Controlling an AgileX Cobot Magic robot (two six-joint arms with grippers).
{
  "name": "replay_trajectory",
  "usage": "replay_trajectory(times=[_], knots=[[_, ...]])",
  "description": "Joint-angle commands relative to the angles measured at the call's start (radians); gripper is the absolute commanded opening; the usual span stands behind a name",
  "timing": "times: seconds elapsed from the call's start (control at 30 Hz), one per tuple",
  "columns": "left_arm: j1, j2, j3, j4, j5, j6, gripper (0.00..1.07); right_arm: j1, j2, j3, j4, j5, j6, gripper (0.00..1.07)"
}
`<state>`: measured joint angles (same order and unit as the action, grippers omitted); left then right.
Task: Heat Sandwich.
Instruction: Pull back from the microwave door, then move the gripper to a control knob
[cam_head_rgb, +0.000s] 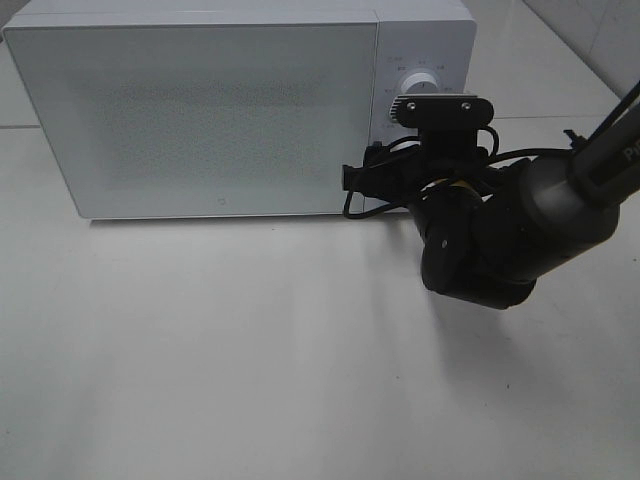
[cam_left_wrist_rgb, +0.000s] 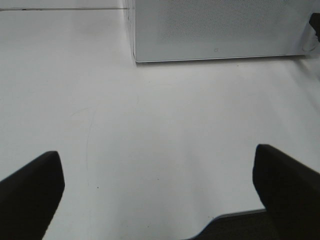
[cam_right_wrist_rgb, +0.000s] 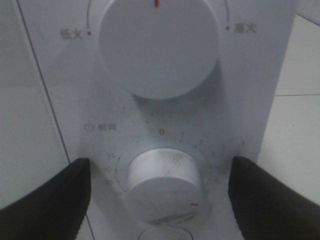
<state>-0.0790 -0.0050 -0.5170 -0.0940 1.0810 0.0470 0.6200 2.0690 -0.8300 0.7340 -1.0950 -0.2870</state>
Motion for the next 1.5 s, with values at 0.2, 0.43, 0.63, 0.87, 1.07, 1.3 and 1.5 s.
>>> replay_trajectory(times=[0.2,0.43,0.63,0.87,1.07,1.3,1.5], knots=[[0.002,-0.017,0.002,-0.002,-0.012,0.0,0.97,-0.003,0.002,-0.011,-0.009,-0.012,0.004,0.32],[0.002,-0.017,0.002,-0.002,-0.012,0.0,0.97,-0.003,0.002,-0.011,-0.009,-0.013,0.004,0.04],[0.002,-0.017,0.002,-0.002,-0.012,0.0,0.97,-0.003,0.002,-0.011,-0.009,-0.014,0.004,0.06],[0.002,-0.017,0.002,-0.002,-0.012,0.0,0.97,-0.003,0.002,-0.011,-0.009,-0.014,0.005,0.08],[0.002,-0.017,0.002,-0.002,-0.012,0.0,0.97,-0.003,0.002,-0.011,-0.012,-0.019,0.049,0.09],[0.002,-0.017,0.002,-0.002,-0.012,0.0,0.97,-0.003,0.002,-0.011,-0.02,-0.036,0.187,0.09],[0.002,-0.017,0.002,-0.002,-0.012,0.0,0.97,-0.003,0.002,-0.011,-0.054,-0.037,0.401,0.09]])
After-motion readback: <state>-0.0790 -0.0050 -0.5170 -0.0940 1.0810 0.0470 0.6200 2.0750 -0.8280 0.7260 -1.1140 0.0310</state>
